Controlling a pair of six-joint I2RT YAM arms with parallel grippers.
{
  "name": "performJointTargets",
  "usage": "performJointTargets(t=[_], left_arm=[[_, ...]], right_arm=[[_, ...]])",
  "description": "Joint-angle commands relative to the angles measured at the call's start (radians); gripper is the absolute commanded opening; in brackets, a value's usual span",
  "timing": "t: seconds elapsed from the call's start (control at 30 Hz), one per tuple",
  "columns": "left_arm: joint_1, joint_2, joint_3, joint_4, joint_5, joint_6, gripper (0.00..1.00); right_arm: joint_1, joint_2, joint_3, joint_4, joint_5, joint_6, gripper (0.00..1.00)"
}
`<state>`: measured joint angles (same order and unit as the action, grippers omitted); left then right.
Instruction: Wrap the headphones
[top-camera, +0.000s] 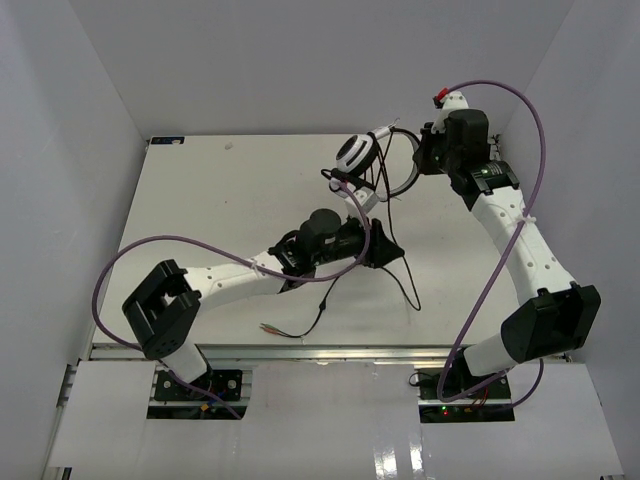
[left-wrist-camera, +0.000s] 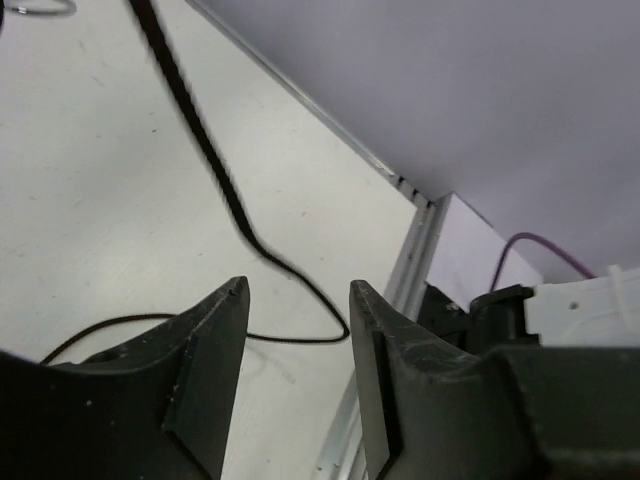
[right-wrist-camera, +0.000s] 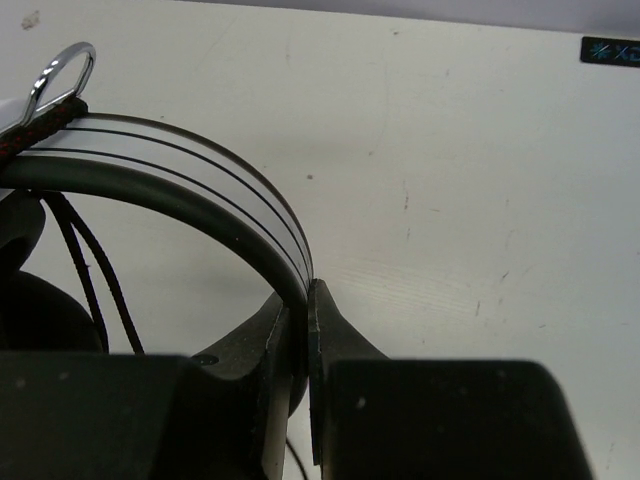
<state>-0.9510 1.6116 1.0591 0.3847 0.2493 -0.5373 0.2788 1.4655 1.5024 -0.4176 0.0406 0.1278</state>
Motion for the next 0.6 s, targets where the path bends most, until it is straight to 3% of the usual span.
performJointTargets(t=[0.0,0.13,0.27,0.33,0.43,0.57], left_arm=[[-0.069,-0.050,-0.123,0.169,-0.196,0.251,0.57],[-0.077,-0.050,-0.262,0.327,-0.270,0.358,0.61],[-0.077,-0.019,-0.363,0.460,-0.225,0.430,0.73],[-0.077,0.002,-0.386,0.456,-0.193,0.468,0.79],[-0.077,0.036,-0.401,0.393,-0.205,0.542,0.80],[-0.075,0.079,-0.355,0.252,-0.229,0.750,0.81]], right_arm=[[-0.046,-0.072,0.095,0.034,-0.220,0.159,0.08],[-0.069,-0.090,0.129,0.021,-0.271,0.183,0.08],[-0.090,-0.119,0.129,0.017,-0.300,0.199,0.08],[-0.094,-0.131,0.127,0.014,-0.304,0.197,0.08],[-0.098,-0.148,0.122,0.014,-0.305,0.191,0.08],[-0.100,-0.159,0.113,0.016,-0.316,0.188,0.08]])
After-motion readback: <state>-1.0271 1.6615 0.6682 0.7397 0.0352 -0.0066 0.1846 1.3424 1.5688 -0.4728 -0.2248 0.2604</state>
